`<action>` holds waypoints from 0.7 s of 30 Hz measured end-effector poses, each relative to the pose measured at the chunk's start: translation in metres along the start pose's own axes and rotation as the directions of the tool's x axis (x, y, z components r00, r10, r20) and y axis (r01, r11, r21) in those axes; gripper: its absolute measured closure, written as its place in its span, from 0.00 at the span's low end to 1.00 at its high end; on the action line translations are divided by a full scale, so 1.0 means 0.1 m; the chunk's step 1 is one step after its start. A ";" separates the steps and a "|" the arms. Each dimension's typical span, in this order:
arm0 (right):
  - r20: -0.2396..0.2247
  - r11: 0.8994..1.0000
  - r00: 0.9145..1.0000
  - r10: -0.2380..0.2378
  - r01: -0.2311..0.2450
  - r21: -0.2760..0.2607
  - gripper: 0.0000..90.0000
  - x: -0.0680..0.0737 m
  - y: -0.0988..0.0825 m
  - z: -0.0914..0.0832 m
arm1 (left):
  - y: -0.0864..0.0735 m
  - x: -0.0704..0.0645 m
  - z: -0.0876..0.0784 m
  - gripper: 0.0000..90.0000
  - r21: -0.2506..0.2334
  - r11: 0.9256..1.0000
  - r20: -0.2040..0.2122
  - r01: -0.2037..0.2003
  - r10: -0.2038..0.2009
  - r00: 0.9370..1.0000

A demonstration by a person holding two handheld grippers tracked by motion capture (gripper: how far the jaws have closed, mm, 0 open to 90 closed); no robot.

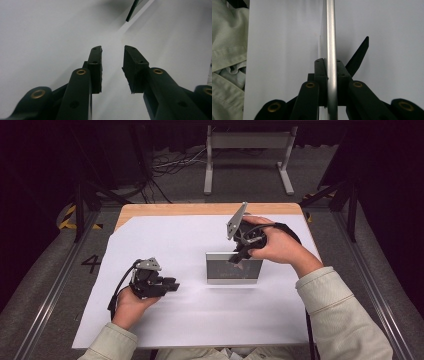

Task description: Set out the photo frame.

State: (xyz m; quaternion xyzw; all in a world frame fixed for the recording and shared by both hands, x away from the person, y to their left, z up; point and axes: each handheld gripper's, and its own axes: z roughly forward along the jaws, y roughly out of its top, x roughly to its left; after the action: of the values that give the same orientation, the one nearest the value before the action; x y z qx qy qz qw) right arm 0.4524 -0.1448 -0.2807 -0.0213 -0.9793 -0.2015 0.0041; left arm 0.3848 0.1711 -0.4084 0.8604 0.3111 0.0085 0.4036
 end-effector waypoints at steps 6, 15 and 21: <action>0.000 1.000 1.000 0.003 -0.003 0.010 0.93 -0.05 -0.01 0.08 | 0.00 0.00 0.00 0.77 -0.001 1.000 0.000 0.002 -0.002 1.000; 0.031 1.000 0.999 0.019 -0.019 0.000 0.93 -0.10 -0.06 0.12 | 0.01 0.00 0.00 0.76 -0.007 1.000 -0.001 0.002 -0.002 1.000; 0.048 0.999 0.998 0.030 -0.029 -0.028 0.91 -0.12 -0.11 0.10 | 0.01 -0.01 0.01 0.76 -0.003 1.000 -0.002 0.001 -0.001 1.000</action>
State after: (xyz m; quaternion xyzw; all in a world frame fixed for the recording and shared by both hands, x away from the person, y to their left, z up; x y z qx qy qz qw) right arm 0.4643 -0.1511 -0.2939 -0.0407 -0.9758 -0.2143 -0.0171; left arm 0.3850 0.1696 -0.4081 0.8596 0.3119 0.0095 0.4046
